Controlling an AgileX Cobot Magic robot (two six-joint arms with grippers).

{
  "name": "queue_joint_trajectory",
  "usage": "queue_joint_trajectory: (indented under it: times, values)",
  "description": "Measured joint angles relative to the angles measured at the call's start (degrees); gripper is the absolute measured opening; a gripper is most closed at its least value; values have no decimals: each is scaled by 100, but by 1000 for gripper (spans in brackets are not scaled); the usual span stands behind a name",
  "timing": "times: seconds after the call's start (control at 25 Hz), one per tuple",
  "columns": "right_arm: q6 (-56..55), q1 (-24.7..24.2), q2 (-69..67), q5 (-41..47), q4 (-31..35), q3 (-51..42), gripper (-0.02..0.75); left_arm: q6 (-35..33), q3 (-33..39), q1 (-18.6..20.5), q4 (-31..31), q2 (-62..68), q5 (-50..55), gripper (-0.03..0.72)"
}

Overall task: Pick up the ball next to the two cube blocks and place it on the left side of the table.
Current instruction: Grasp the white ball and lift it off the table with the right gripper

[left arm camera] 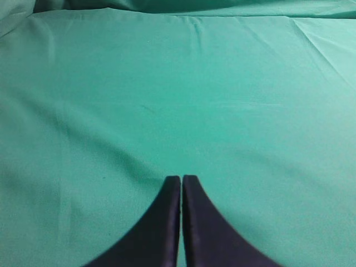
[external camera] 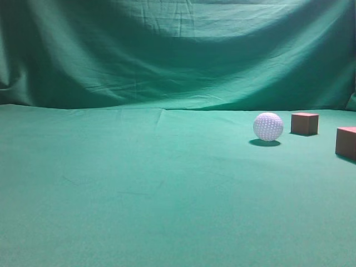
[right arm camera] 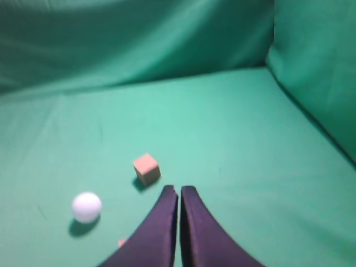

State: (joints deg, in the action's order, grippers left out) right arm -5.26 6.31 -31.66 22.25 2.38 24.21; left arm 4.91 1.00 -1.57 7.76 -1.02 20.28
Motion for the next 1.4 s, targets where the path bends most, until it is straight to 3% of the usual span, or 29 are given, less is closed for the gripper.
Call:
queue_joint_trajectory:
  times: [0.12,0.24,0.48,0.64,0.84,0.92,1.4]
  values:
    - [172,206,-412,390,11,312,0,0,0,0,0,0,0,0]
    - [827,768,-1307,985,332,1029,0,0,0,0,0,0,0,0]
    - [1409,1510,-2741,1160,841,1854,0,0,0,0,0,0,0,0]
    - [1452,1675,-3829,1160,957,2457,183,0,0,0,0,0,0,0]
    - [1474,1695,-5031,1139,974,3086,533,0,0,0,0,0,0,0]
    - [1476,1695,-5431,1137,999,3282,608,0,0,0,0,0,0,0]
    - [1507,1709,-7290,985,1312,4078,555,0,0,0,0,0,0,0]
